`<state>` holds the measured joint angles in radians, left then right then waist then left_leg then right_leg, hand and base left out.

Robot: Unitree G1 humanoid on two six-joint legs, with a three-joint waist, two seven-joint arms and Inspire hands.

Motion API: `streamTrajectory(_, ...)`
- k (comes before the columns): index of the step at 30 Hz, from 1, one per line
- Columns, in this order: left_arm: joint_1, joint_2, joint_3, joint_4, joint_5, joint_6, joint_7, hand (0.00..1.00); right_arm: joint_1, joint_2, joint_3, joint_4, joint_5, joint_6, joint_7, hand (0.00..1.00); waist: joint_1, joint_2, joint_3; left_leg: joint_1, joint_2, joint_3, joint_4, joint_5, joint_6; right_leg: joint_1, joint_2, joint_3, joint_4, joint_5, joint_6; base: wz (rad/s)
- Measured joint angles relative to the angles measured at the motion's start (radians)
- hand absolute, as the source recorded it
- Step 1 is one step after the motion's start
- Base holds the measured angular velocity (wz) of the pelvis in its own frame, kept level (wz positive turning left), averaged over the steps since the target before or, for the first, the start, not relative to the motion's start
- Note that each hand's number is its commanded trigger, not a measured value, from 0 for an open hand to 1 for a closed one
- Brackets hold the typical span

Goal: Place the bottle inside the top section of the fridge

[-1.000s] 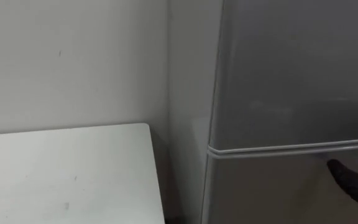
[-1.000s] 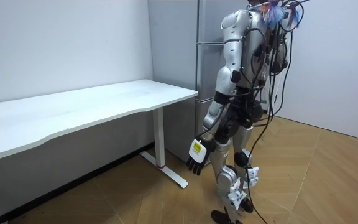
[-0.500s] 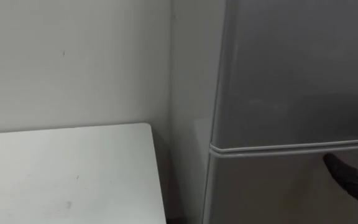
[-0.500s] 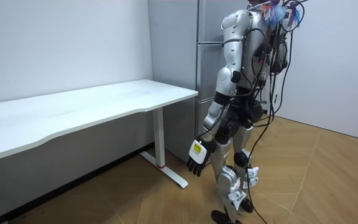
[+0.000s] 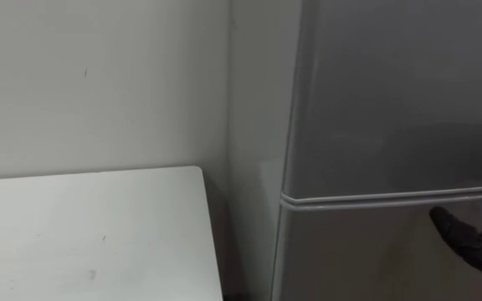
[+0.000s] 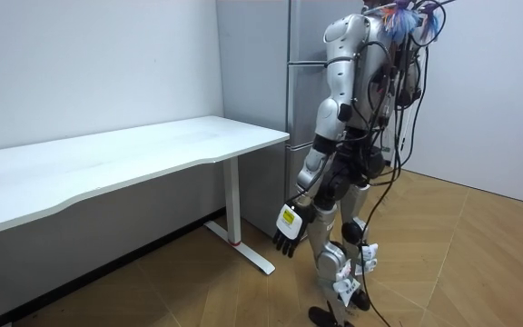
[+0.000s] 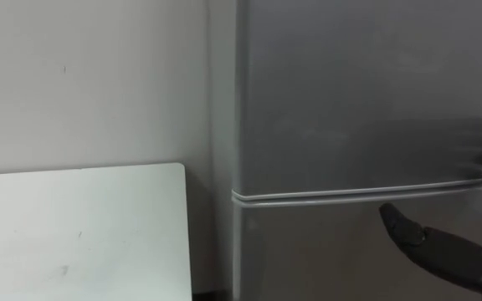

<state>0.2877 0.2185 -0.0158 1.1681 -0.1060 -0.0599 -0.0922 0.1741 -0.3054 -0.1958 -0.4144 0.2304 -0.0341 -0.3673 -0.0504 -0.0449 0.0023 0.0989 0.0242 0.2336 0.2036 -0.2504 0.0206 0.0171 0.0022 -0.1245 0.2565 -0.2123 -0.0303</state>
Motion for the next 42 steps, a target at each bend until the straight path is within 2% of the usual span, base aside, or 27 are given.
streamTrajectory(6, 0.000, 0.000, 0.001, -0.001, 0.000, 0.010, 0.000, 0.00, 0.000, 0.001, 0.000, 0.000, -0.001, 0.000, 0.009, 0.00, 0.000, 0.000, -0.0004, 0.000, 0.000, 0.000, -0.001, 0.000, 0.000, -0.001, 0.000, 0.001, 0.001, 0.000, 0.000, 0.00)
streamTrajectory(8, -0.002, 0.000, 0.003, -0.001, 0.001, 0.010, 0.000, 0.00, 0.000, 0.003, 0.000, -0.004, -0.004, 0.000, 0.009, 0.00, 0.000, -0.001, -0.0010, -0.005, -0.002, -0.022, -0.001, 0.000, 0.000, -0.004, 0.000, -0.001, 0.003, 0.000, -0.001, 0.00)
streamTrajectory(16, -0.003, 0.000, 0.004, -0.007, 0.014, 0.010, 0.001, 0.00, 0.000, 0.011, 0.004, -0.018, -0.006, 0.000, 0.008, 0.00, 0.008, 0.001, -0.0025, -0.023, -0.001, -0.033, 0.011, 0.001, -0.001, -0.016, -0.002, -0.018, 0.013, 0.004, -0.004, 0.00)
streamTrajectory(20, -0.001, -0.002, 0.014, -0.009, 0.045, 0.009, -0.004, 0.00, 0.000, 0.046, 0.002, -0.046, -0.007, 0.000, -0.002, 0.00, 0.019, 0.007, -0.0054, -0.041, -0.001, -0.056, 0.019, 0.001, -0.002, -0.020, -0.003, -0.035, 0.005, 0.006, -0.007, 0.09)
streamTrajectory(24, 0.010, -0.004, 0.014, -0.010, 0.078, 0.010, -0.010, 0.00, 0.000, 0.049, 0.002, -0.048, -0.007, 0.000, -0.008, 0.00, 0.029, 0.012, -0.0082, -0.043, -0.001, -0.072, 0.020, 0.004, -0.006, -0.020, -0.003, -0.043, 0.005, 0.009, -0.011, 0.06)
streamTrajectory(32, 0.030, -0.005, 0.014, -0.012, 0.079, 0.013, -0.049, 0.00, 0.000, 0.049, 0.014, -0.049, -0.034, -0.003, -0.011, 0.00, 0.038, 0.016, -0.0058, -0.055, 0.002, -0.110, 0.033, 0.011, -0.017, -0.017, -0.002, -0.059, 0.000, 0.015, -0.023, 0.05)
streamTrajectory(35, 0.041, -0.010, 0.014, -0.025, 0.078, 0.018, -0.057, 0.00, 0.000, 0.049, 0.015, -0.036, -0.034, -0.021, -0.012, 0.00, 0.037, 0.017, -0.0043, -0.056, 0.004, -0.111, 0.036, 0.013, -0.019, -0.014, -0.002, -0.064, 0.000, 0.015, -0.025, 0.05)
streamTrajectory(42, 0.043, -0.011, 0.017, -0.034, 0.077, 0.018, -0.077, 0.00, 0.002, 0.049, 0.005, -0.034, -0.033, -0.037, -0.015, 0.00, 0.026, 0.020, -0.0030, -0.059, 0.002, -0.123, 0.038, 0.013, -0.019, -0.012, -0.004, -0.070, -0.002, 0.012, -0.025, 0.04)
